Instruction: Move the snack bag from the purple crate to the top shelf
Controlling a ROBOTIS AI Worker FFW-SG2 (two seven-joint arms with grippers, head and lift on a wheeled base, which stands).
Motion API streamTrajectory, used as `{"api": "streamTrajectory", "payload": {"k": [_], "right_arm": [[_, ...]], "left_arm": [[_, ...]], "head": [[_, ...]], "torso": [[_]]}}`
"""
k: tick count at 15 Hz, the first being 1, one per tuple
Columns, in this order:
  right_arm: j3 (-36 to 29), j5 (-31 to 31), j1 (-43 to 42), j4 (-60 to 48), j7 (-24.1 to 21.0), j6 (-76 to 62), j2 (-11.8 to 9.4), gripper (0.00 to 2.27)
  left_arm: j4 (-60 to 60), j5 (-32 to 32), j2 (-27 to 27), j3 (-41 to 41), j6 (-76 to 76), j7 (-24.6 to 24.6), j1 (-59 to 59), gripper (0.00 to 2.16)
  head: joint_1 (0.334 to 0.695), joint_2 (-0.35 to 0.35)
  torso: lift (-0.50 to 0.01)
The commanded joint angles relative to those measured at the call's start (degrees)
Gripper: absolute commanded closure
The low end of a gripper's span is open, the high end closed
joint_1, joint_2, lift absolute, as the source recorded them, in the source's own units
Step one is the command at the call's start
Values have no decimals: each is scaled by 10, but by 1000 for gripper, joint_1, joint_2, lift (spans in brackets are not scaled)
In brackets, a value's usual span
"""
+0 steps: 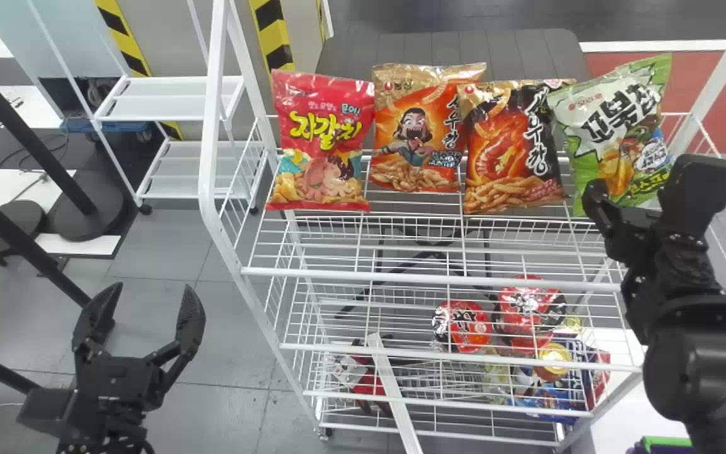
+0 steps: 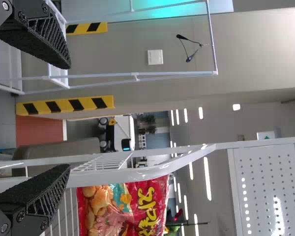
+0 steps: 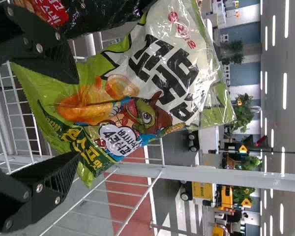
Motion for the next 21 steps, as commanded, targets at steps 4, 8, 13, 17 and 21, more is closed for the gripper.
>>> {"api": "streamTrajectory", "payload": {"k": [4,8,13,17,21], "right_arm": [[29,10,65,-102,2,-12,2,157],[65,96,127,-141,2,-40,2,124],[67,100,180,-159,13,-79,2,120],[62,93,247,-159,40,-216,2,154],[84,103,309,-150,40,-313,2,157]], "left_arm": [[-1,4,0,4,-2,0,0,100],[-4,5,-1,10,-2,1,2,100],[-14,2,-3,15,1,3,10,100],[-28,-11,-5,29,8,-6,24,100],[-41,-15,-10,30,15,-17,33,100]], "head": [[695,118],[695,158],[695,201],[695,215],[695,238]], "torso": [[9],[9],[9],[9],[9]]}}
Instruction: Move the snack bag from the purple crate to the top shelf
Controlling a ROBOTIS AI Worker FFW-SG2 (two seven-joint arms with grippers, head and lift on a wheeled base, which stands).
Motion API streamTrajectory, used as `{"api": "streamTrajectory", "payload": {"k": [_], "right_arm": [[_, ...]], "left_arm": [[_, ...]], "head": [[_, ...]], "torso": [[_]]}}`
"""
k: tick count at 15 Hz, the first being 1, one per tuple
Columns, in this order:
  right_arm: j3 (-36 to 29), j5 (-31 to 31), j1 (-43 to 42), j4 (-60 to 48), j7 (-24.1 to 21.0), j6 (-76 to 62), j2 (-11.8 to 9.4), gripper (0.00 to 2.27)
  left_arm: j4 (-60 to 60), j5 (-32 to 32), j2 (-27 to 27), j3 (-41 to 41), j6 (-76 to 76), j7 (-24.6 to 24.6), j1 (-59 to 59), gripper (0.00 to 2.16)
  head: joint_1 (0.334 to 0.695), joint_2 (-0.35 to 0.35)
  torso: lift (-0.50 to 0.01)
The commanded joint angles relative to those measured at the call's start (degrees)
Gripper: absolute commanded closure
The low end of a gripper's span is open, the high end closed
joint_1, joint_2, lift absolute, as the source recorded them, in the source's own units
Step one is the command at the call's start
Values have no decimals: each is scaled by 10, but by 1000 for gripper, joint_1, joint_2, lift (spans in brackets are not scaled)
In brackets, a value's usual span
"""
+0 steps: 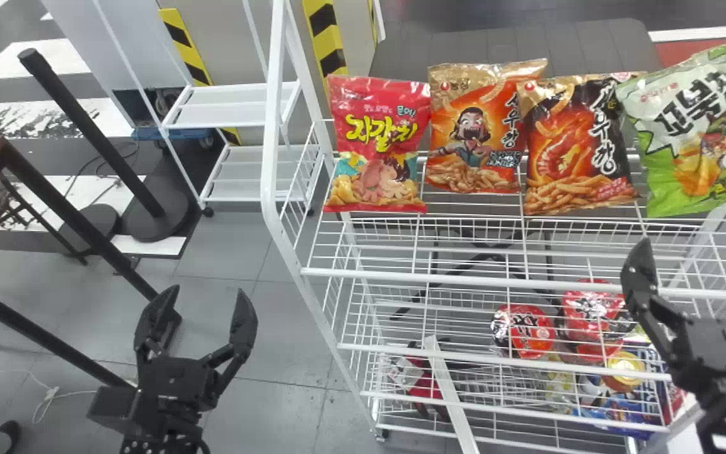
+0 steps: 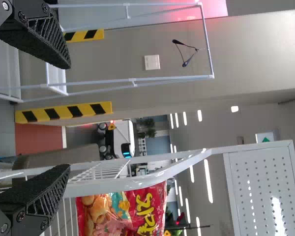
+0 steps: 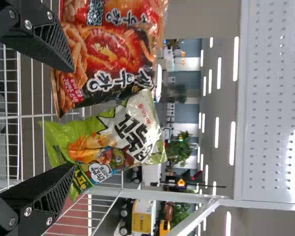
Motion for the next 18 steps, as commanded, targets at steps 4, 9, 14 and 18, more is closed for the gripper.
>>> {"api": "streamTrajectory", "payload": {"k": [4,9,14,18], "right_arm": [[10,16,44,23,1,-72,2,157],[14,22,49,23,9,-88,2,154],[14,22,49,23,9,-83,2,144],[16,22,47,23,8,-79,2,144]], "left_arm": [[-16,-1,-5,0,23,-1,9,100],[-44,-16,-13,9,70,-3,15,100],[-46,-8,-16,18,79,-14,17,100],[-50,-8,-16,18,79,-14,19,100]], "head": [[695,268],[695,281],[695,286],[695,291]], "torso": [[9],[9],[9],[9]]}}
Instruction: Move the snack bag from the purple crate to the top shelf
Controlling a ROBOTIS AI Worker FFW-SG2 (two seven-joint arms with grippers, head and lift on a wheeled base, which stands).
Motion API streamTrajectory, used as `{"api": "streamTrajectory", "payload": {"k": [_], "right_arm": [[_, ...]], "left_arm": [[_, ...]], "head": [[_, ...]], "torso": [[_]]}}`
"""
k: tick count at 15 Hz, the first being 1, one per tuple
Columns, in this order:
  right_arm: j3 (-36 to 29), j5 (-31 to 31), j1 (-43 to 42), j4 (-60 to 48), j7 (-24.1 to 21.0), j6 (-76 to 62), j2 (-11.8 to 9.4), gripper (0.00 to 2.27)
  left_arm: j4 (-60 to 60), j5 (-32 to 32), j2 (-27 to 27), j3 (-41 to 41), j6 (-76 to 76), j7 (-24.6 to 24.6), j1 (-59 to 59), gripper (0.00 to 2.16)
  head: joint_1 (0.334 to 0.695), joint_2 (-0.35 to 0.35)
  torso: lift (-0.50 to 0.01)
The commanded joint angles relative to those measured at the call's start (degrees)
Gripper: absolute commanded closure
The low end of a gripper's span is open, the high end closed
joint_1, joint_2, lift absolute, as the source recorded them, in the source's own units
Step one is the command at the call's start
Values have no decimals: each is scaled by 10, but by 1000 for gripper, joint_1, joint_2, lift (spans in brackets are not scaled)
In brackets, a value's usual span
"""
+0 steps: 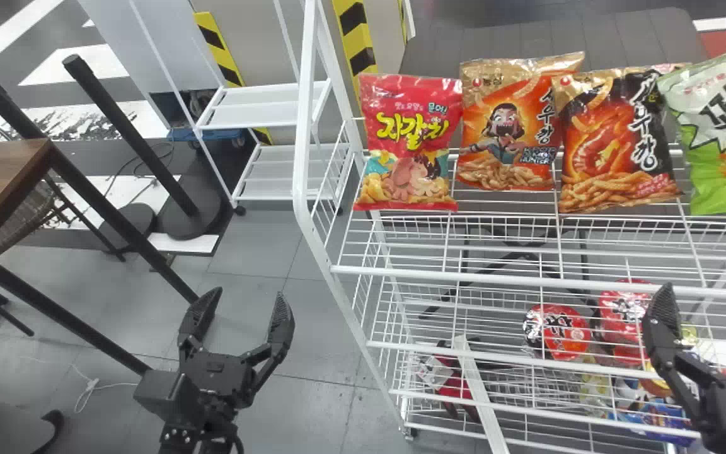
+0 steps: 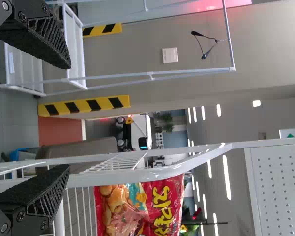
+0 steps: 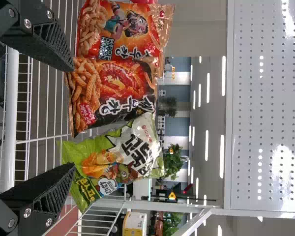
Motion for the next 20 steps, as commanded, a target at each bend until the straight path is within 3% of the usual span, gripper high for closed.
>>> {"api": "streamTrajectory", "payload": {"k": [1,20], "right_arm": [[2,3,-1,0,0,2,2,144],[14,12,-4,3,-4,9,2,144]], "left_arm": [[-2,0,0,0,0,0,0,100],[13,-1,-1,-5,4,2,-14,100]], "head": [[695,291],[695,304]], "torso": [[9],[9]]}}
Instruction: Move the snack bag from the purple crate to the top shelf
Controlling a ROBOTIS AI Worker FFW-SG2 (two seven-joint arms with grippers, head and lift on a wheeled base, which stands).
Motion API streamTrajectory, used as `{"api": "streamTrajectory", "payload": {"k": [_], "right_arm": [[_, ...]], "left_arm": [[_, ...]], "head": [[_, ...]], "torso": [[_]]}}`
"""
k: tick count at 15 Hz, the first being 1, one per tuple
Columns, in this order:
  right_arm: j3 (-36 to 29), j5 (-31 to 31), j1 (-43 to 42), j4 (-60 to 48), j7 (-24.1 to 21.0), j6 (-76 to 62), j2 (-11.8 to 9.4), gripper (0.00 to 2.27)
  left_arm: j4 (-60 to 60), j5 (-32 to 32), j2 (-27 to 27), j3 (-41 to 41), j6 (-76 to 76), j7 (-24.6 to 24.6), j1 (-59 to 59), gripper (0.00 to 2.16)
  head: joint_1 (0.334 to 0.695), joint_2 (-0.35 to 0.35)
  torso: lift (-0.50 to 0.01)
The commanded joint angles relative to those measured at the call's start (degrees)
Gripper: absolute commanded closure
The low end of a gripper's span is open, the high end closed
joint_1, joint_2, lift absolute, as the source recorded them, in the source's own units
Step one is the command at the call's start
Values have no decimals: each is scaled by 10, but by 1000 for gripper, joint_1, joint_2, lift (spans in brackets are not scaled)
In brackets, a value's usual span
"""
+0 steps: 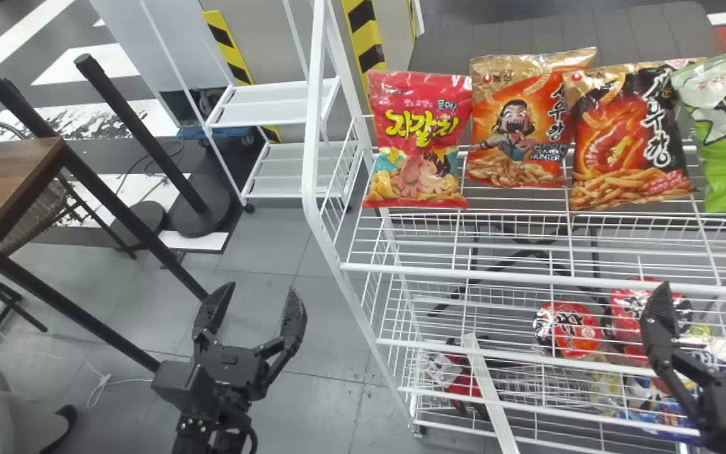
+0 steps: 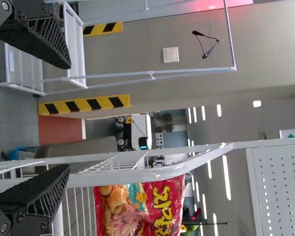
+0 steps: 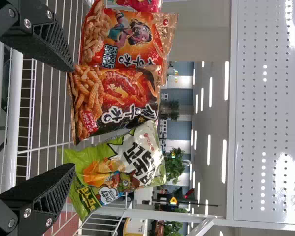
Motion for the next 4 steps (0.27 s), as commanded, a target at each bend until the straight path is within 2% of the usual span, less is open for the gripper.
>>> {"api": "streamTrajectory", "payload": {"k": [1,4], "right_arm": [[1,0,-1,1,0,-1,2,144],[2,0,-2,3,-1,-1,2,144]], "left_arm": [[2,0,0,-1,0,0,-1,100],[2,0,0,-1,0,1,-1,100]], "head": [[695,303],[695,304]], "torso": [[9],[9]]}}
